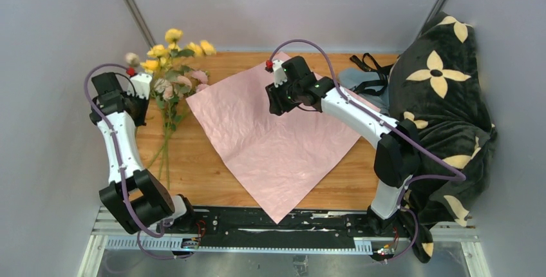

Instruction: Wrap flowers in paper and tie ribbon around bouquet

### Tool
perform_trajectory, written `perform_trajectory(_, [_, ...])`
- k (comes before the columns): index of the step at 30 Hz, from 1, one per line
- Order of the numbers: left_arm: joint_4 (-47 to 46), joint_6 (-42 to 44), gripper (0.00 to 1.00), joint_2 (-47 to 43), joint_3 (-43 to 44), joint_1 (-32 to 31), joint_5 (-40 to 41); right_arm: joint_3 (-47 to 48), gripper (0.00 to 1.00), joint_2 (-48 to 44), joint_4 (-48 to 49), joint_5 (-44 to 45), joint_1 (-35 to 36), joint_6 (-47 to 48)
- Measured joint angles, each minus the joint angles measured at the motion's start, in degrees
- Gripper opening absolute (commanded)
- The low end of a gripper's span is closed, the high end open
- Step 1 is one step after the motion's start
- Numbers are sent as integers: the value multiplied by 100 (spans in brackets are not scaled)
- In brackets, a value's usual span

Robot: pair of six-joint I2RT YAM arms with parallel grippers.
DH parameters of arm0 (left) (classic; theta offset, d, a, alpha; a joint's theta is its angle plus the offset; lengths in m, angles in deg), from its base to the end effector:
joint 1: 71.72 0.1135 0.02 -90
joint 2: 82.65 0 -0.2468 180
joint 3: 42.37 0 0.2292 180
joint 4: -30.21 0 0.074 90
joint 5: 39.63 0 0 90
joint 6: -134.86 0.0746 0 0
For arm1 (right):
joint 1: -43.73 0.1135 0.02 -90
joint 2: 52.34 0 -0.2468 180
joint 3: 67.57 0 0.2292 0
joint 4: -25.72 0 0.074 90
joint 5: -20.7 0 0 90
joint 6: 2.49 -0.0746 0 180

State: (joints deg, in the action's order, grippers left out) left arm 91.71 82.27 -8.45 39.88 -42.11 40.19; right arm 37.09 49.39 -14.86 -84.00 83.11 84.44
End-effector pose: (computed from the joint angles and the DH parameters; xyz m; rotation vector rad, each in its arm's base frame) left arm 0.2391 0.1207 0.2646 0.2436 2.4912 0.2703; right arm 0.3086 0.2778 0.2776 -0.8506 2.1286 0.6822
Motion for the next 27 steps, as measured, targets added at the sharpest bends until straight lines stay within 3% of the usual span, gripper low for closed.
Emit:
perform_trajectory(3, [57, -308, 0, -87, 483, 17, -367, -44, 45, -81, 11, 39, 0, -7])
perform_trajectory(9, [319, -1069, 0, -138, 1331, -22, -2063, -157, 46, -470, 299, -94, 2, -111])
perform_trajectory(12, [352, -1412, 0, -197, 1598, -240, -2966, -328, 48, -793, 850, -387, 2, -328])
perform_trajectory(16, [361, -1843, 0, -308, 1735, -977, -3829, -612, 52, -1198, 2135, -802, 68, -811])
perform_trajectory(20, [400, -2028, 0, -365, 1725, -1322, -4131, -682, 55, -1252, 3379, -990, 302, -1314])
perform_trajectory(27, [509, -2146, 0, -555, 1480, -1335, -4317, -356, 62, -588, 4898, -1276, 640, -2201])
